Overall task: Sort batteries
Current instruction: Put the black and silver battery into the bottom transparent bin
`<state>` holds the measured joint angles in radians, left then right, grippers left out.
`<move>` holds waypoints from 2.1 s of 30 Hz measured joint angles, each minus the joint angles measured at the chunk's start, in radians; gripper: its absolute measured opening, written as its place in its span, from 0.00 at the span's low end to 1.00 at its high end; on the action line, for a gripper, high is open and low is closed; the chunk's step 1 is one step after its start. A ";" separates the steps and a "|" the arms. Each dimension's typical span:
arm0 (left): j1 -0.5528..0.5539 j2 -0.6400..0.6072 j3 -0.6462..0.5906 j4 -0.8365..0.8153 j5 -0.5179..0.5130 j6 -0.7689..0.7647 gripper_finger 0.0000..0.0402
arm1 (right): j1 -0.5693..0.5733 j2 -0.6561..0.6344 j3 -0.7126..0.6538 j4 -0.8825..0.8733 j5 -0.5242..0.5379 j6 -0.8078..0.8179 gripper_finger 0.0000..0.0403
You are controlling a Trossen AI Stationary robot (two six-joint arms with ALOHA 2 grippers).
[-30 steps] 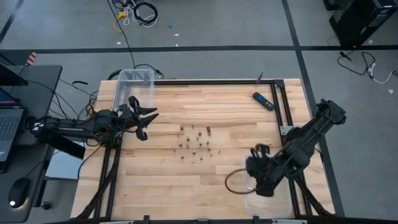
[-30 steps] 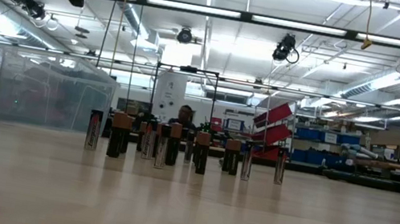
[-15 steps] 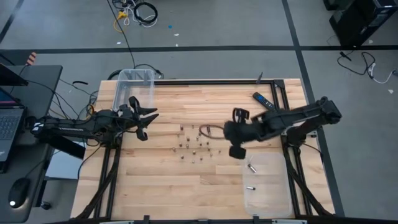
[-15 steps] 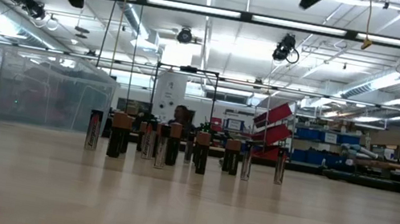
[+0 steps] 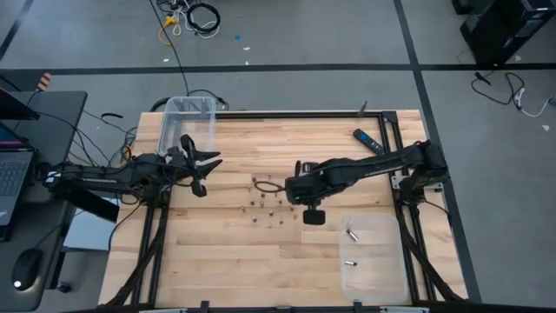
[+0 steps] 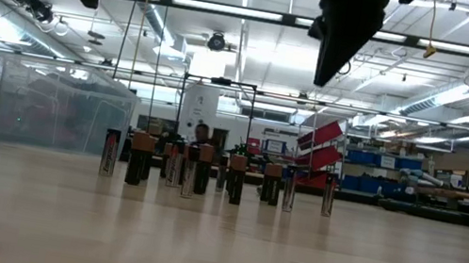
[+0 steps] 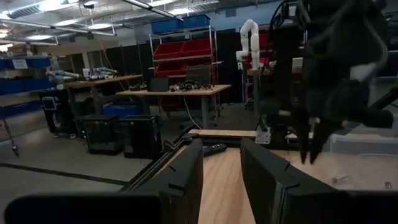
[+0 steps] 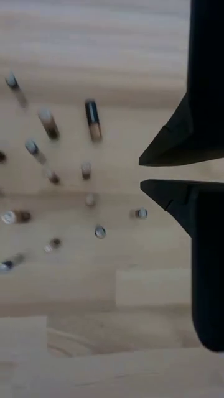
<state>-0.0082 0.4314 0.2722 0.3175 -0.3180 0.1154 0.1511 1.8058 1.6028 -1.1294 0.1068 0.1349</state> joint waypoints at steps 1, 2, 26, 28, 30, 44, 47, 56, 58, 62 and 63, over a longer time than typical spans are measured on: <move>0.000 0.000 0.000 0.000 0.000 0.016 0.26 | 0.001 0.013 0.000 0.000 -0.013 0.000 0.09; 0.000 0.000 0.000 0.000 0.000 0.033 0.26 | 0.003 0.026 0.000 0.000 -0.027 0.001 0.10; 0.000 0.003 0.000 -0.033 0.000 0.082 0.26 | 0.025 0.068 -0.192 0.159 -0.058 0.049 0.36; 0.000 0.003 0.000 -0.032 0.000 0.082 0.26 | 0.025 0.068 -0.206 0.175 -0.057 0.048 0.36; 0.000 0.003 0.000 -0.032 -0.001 0.082 0.26 | 0.024 0.068 -0.220 0.183 -0.055 0.048 0.36; 0.000 0.003 0.000 -0.032 -0.001 0.080 0.26 | 0.022 0.068 -0.321 0.314 -0.055 0.056 0.36; 0.000 0.003 0.000 -0.032 -0.001 0.079 0.26 | 0.022 0.068 -0.331 0.325 -0.055 0.056 0.36; 0.000 0.003 0.000 -0.033 -0.001 0.078 0.26 | 0.010 0.068 -0.335 0.336 -0.055 0.053 0.35; 0.000 0.005 0.000 -0.033 -0.001 0.077 0.26 | 0.006 0.068 -0.335 0.336 -0.055 0.052 0.33; 0.000 0.008 0.000 -0.037 -0.001 0.078 0.26 | -0.001 0.068 -0.335 0.336 -0.055 0.043 0.29; 0.000 0.007 0.000 -0.041 -0.001 0.078 0.26 | -0.002 0.068 -0.335 0.336 -0.055 0.040 0.28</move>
<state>-0.0082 0.4385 0.2722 0.2765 -0.3187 0.1932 0.1494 1.8736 1.2675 -0.7937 0.0516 0.1750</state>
